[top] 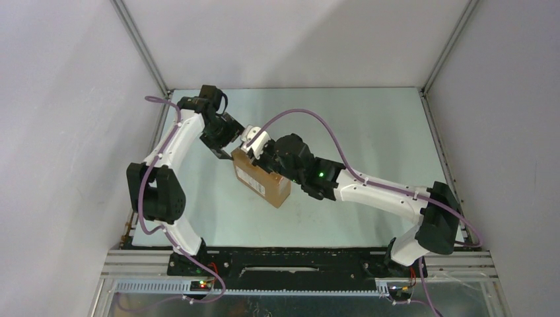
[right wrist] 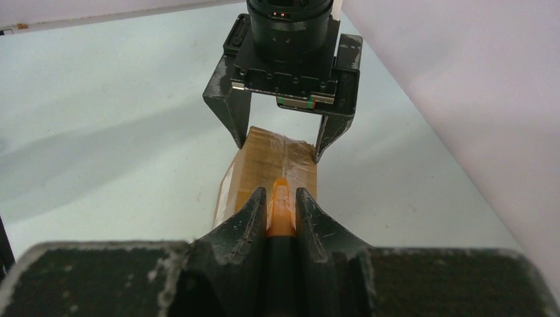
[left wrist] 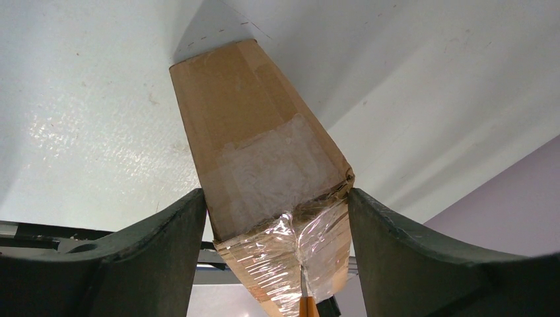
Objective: Unpack the express box
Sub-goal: Cut the express box at the center of the board.
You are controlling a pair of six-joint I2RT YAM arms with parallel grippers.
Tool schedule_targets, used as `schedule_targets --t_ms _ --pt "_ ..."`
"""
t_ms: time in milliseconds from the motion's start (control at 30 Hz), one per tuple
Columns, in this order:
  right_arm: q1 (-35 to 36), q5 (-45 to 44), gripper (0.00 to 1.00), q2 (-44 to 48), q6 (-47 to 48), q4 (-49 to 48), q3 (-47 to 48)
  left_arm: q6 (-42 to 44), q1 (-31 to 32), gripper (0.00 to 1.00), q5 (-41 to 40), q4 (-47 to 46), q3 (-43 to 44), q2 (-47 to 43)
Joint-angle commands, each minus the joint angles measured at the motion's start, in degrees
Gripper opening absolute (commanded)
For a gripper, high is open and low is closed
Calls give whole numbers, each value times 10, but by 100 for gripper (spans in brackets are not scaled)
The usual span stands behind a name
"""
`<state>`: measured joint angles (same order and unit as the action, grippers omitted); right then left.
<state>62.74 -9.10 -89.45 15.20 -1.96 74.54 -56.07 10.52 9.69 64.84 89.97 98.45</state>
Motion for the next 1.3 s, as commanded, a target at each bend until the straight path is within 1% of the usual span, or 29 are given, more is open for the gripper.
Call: schedule_targets --t_ms 0,167,333,533,833,1000,1267 --pt "-1 -6 0 26 -23 85 15 6 2 77 -57 21 -34 21" --pt "-8 0 0 26 -33 99 18 6 2 77 -59 20 -36 20" --pt "-15 13 0 -10 -52 121 38 3 4 77 -60 17 -39 18" --pt "-20 2 0 -55 -84 202 97 -3 4 77 -65 17 -41 15" --pt "-28 -13 0 -56 -109 265 119 -7 4 77 -74 17 -46 14" --pt "-23 -23 0 -46 -107 292 120 -10 4 77 -76 15 -50 13" --pt "-21 -43 0 -34 -114 318 119 -12 4 77 -82 15 -54 15"
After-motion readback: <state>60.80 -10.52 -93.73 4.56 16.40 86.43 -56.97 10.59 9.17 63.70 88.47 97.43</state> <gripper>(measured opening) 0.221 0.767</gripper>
